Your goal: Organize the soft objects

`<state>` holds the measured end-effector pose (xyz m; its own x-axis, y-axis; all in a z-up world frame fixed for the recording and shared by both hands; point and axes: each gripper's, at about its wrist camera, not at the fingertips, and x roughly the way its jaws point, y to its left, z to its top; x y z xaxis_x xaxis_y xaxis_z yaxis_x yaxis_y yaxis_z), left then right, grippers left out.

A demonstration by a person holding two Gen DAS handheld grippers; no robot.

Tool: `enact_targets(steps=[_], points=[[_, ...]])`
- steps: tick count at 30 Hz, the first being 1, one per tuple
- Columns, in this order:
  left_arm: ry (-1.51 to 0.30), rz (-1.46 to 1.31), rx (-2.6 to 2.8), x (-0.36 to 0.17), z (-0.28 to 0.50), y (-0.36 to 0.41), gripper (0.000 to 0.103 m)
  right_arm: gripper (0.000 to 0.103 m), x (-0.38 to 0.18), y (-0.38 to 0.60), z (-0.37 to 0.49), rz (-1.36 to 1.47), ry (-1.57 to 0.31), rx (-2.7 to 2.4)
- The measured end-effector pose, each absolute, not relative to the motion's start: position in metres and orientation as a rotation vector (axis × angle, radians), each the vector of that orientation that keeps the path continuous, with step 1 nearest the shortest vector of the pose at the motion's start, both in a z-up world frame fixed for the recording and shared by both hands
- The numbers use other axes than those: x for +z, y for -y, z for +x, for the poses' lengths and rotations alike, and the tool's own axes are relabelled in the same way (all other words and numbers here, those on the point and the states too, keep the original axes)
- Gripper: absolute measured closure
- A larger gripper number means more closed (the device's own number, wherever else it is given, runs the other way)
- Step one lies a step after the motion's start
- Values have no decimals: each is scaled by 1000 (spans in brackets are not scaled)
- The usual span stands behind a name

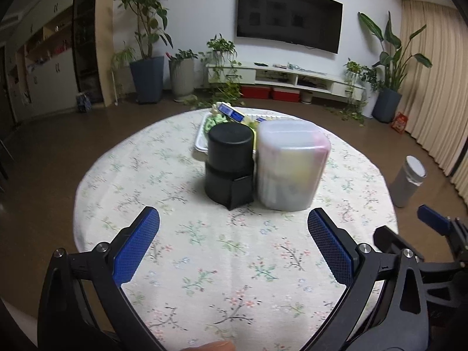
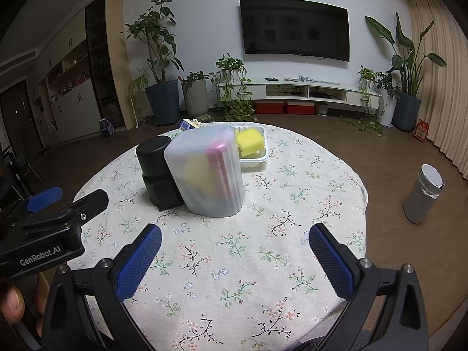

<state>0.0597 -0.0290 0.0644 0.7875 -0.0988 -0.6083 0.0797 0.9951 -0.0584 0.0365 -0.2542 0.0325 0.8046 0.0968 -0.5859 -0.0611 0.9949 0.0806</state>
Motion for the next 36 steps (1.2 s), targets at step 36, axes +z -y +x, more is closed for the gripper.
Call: enact_targets(steps=[36], points=[[-688, -7, -41, 54, 68, 36, 0, 0, 26, 251, 45, 23, -648, 14]])
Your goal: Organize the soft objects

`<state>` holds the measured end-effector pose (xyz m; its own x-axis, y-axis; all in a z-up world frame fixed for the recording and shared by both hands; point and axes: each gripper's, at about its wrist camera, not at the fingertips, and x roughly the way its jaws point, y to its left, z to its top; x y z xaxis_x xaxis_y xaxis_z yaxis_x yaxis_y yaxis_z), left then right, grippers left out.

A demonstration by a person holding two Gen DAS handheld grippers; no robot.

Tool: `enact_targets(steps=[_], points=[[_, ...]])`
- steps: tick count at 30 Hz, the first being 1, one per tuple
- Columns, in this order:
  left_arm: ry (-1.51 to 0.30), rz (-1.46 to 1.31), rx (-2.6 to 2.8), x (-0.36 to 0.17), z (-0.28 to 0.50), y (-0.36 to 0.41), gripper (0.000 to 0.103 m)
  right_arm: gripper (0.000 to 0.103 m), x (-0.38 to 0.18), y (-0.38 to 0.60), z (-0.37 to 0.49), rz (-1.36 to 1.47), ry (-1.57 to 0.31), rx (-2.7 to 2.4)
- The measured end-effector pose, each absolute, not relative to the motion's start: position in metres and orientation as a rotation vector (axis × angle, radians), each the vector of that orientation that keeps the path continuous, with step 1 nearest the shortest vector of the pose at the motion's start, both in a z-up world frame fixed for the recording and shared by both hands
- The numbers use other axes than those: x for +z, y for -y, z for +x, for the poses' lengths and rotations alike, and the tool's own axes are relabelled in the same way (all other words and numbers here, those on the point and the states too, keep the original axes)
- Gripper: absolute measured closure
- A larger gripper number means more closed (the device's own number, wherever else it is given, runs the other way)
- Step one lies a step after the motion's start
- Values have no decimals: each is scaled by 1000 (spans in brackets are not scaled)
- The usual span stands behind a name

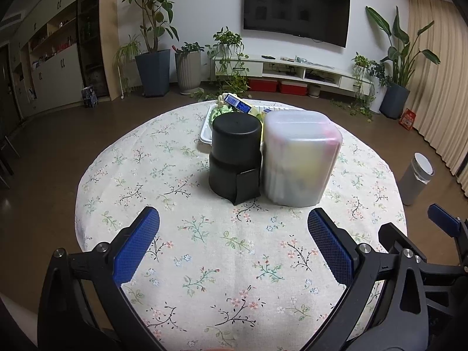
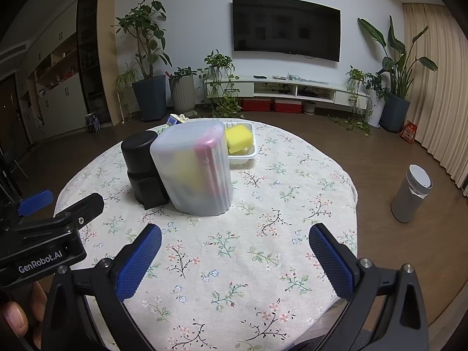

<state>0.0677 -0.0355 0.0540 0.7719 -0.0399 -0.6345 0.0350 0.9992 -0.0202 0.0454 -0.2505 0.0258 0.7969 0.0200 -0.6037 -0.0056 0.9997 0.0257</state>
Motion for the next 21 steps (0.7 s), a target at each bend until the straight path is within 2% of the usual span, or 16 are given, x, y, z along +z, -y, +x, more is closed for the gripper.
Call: enact_targets(steps=[21], points=[[-699, -19, -14, 47, 69, 31, 0, 0, 24, 254, 50, 14, -643, -41]])
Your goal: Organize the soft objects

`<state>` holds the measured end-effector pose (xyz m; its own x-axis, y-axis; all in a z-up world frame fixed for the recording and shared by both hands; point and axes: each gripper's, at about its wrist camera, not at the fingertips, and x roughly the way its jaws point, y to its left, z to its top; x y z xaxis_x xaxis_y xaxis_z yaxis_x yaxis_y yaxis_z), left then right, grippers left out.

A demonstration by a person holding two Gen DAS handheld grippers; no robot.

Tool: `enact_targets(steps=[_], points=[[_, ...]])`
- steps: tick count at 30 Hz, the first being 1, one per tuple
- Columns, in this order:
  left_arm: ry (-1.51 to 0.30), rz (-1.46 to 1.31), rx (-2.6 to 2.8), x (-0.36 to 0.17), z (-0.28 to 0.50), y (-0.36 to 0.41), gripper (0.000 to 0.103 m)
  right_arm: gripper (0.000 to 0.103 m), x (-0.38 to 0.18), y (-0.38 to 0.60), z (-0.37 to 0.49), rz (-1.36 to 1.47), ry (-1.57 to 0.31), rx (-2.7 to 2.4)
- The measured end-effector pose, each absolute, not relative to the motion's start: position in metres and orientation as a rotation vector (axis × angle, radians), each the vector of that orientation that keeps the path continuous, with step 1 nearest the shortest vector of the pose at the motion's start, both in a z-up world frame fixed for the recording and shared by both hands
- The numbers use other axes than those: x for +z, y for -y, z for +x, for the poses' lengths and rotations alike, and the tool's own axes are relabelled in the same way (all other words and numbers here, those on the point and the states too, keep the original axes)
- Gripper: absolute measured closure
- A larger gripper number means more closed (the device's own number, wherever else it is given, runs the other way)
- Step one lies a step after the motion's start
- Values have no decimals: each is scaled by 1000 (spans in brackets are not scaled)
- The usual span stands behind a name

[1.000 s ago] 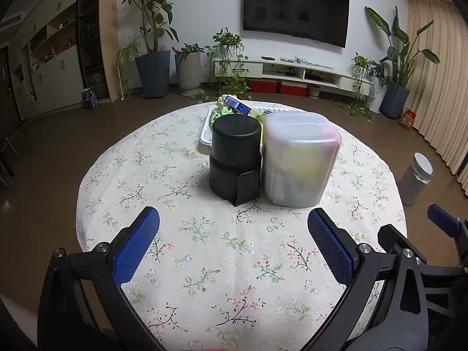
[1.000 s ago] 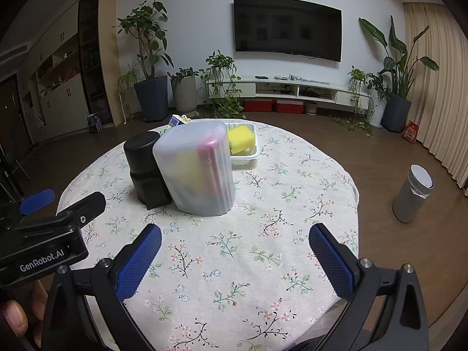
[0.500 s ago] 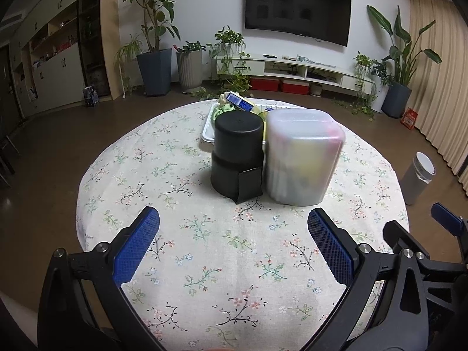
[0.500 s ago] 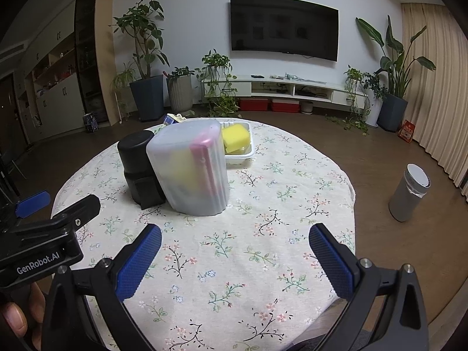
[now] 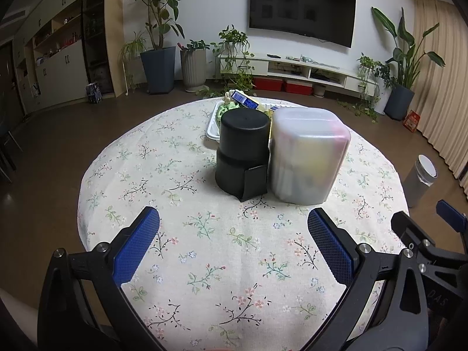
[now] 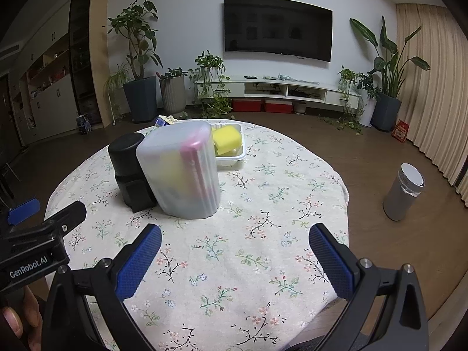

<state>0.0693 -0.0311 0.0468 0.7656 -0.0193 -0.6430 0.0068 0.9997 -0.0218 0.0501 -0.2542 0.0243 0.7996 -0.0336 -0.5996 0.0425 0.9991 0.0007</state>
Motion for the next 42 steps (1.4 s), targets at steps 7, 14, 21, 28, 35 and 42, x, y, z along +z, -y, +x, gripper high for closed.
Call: enact_targets(steps=[7, 14, 21, 28, 35, 42], points=[[-704, -20, -16, 45, 70, 31, 0, 0, 25, 255, 51, 16, -640, -43], [-706, -20, -14, 43, 69, 31, 0, 0, 25, 253, 56, 29, -643, -35], [-708, -25, -15, 41, 70, 30, 0, 0, 23, 250, 57, 33, -648, -28], [-710, -26, -13, 39, 69, 29, 0, 0, 22, 249, 57, 36, -649, -26], [-711, -29, -16, 39, 69, 28, 0, 0, 22, 249, 57, 35, -649, -25], [-714, -30, -19, 38, 69, 28, 0, 0, 21, 247, 57, 35, -650, -25]])
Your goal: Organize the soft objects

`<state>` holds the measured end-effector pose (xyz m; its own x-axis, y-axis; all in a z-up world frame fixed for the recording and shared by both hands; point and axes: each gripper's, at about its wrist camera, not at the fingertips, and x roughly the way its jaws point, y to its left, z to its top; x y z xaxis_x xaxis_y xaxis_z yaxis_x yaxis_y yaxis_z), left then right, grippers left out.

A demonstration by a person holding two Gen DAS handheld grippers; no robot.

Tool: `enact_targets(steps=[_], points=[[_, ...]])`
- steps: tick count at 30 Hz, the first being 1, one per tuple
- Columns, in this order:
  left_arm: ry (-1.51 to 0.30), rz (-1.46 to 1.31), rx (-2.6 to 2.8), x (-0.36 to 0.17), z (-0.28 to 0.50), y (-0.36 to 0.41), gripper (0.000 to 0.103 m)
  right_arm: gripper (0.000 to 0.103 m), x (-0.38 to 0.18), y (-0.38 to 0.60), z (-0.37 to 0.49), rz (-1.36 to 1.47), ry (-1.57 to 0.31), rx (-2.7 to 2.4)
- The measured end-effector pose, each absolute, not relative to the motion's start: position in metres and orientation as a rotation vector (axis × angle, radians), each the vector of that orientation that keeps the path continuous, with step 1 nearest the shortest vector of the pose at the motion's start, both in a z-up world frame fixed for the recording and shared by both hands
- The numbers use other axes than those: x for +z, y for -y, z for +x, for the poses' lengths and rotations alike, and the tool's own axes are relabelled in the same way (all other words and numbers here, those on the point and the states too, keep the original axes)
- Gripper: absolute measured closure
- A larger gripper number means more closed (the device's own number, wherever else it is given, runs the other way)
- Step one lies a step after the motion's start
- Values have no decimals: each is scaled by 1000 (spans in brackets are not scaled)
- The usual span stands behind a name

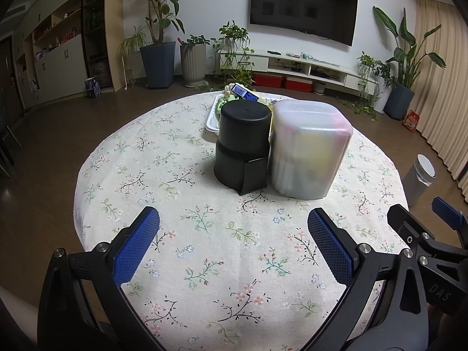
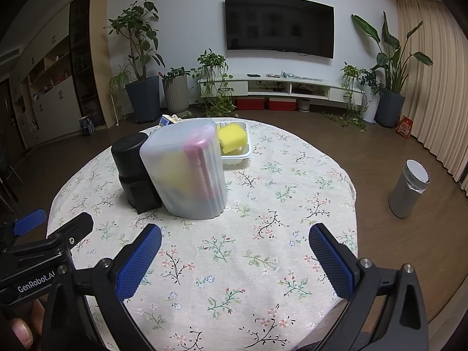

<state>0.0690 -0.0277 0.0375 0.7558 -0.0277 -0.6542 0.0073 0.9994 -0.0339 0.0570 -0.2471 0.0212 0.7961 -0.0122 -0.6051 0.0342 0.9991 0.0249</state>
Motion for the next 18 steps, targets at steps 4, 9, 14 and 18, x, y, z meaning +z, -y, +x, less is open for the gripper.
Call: enact_targets(steps=[4, 9, 14, 18], points=[[-715, -32, -19, 37, 68, 28, 0, 0, 21, 247, 57, 36, -651, -24], [-712, -32, -21, 36, 66, 30, 0, 0, 21, 246, 57, 37, -650, -24], [-709, -33, -30, 36, 67, 31, 0, 0, 21, 247, 57, 36, -651, -24], [-710, -36, -32, 37, 68, 31, 0, 0, 21, 247, 57, 36, -650, -24]])
